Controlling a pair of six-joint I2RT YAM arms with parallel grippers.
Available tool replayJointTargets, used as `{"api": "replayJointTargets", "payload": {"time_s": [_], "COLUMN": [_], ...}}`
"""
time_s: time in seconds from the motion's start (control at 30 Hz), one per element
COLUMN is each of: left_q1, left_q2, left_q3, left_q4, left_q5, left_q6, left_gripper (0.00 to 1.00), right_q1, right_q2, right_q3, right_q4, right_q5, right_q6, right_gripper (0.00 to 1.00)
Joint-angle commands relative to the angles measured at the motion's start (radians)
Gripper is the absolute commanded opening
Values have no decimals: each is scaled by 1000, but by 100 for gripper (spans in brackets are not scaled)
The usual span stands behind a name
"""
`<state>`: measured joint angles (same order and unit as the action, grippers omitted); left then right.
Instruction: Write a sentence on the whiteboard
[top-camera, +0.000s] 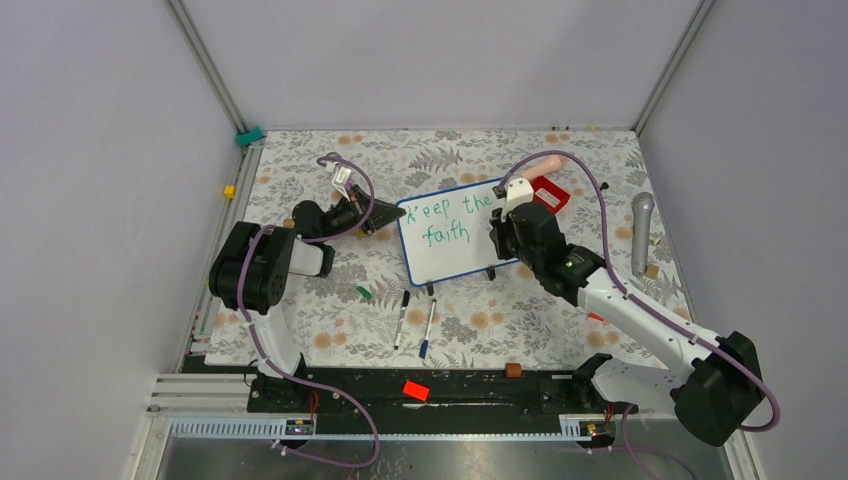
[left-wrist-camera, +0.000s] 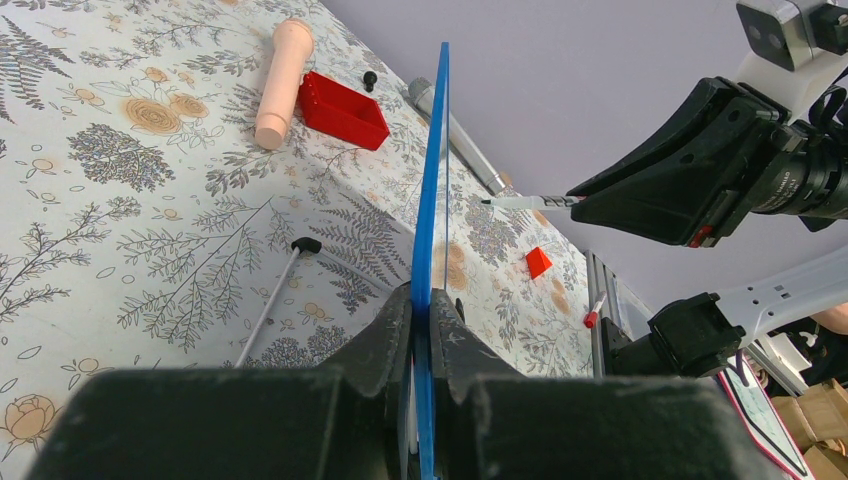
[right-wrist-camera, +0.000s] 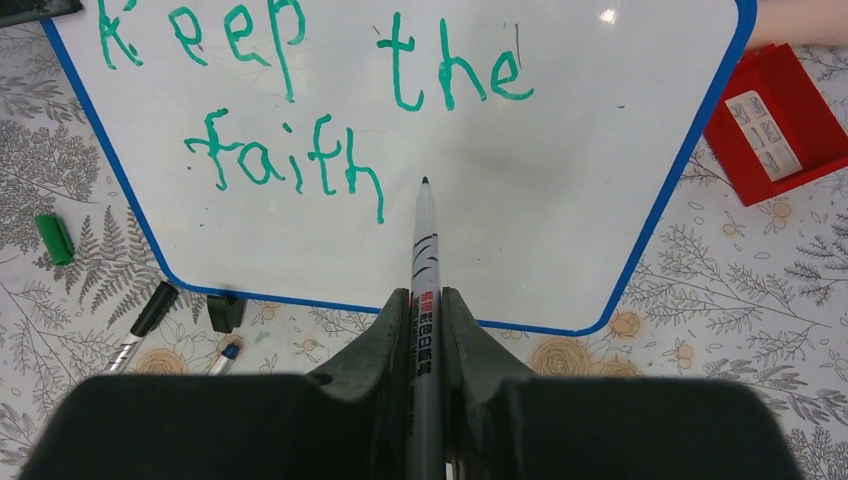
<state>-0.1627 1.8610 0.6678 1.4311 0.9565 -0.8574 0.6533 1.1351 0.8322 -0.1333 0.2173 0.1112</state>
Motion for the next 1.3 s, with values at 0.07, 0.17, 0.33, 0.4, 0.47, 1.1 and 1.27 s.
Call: {"api": "replayJointTargets", "payload": {"time_s": [0.07,0.17,0.33,0.4,0.47,1.1,1.27], "left_q1": [-6,-8,-7,-8,-7,-7,-7], "left_q2": [-3,-5,-5,-5,-6,-3,-3], "left_q3": [16,15,17,16,17,19,18], "left_q4": [48,48,48,48,48,47,47], "left_q5": [45,46,46,47,47,48,48], "left_q6": [45,46,46,46,45,44,45], "left_gripper": [0,0,0,0,0,0,0], "right_q1": [-5,-4,-3,-4,-4,-4,-5], "right_q2": [33,51,71,75,77,132,131], "right_q3": [26,37,46,48,51,86,80], "right_q4": [43,40,34,34,36,41,60], "right_q5": [-31,-46,-52,-51,-46,52,64], "right_q6": [-9,-6,0,2,1,4,5], "right_gripper": [0,0,0,0,0,0,0]}}
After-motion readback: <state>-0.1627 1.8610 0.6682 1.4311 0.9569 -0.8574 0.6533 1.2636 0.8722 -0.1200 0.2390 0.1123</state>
